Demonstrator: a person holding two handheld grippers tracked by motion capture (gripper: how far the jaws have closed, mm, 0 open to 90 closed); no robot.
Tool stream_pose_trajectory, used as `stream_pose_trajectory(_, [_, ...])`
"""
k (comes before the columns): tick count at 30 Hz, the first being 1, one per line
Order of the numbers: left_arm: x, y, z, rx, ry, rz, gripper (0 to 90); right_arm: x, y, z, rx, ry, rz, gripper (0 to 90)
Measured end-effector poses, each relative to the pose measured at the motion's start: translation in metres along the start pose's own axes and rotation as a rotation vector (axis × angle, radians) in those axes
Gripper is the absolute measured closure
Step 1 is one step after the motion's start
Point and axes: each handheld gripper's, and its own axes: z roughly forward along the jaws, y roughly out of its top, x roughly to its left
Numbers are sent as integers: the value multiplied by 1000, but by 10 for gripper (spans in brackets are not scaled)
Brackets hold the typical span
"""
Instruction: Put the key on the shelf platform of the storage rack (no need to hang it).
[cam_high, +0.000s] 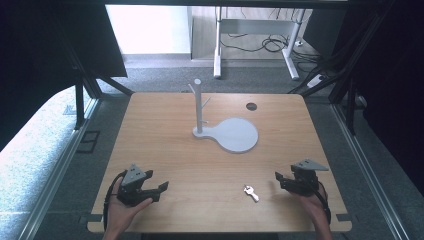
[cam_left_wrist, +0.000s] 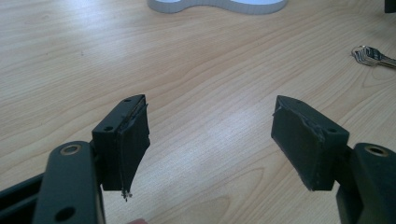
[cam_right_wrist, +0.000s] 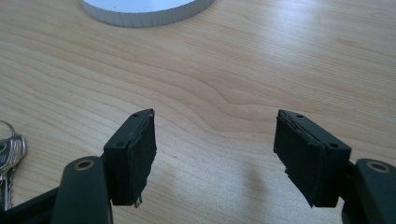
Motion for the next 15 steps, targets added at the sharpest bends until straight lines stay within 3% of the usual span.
stream_pose_trajectory(8, [2, -2, 0, 8, 4, -10, 280, -2, 2, -6, -22, 21, 25, 317])
stream_pose_trajectory(11, [1, -1, -2, 5, 5, -9, 280, 0, 2, -7, -23, 53, -4, 328])
stream_pose_trajectory(15, [1, 0, -1, 4, 0, -7, 280, 2, 2, -5, -3, 48, -39, 338])
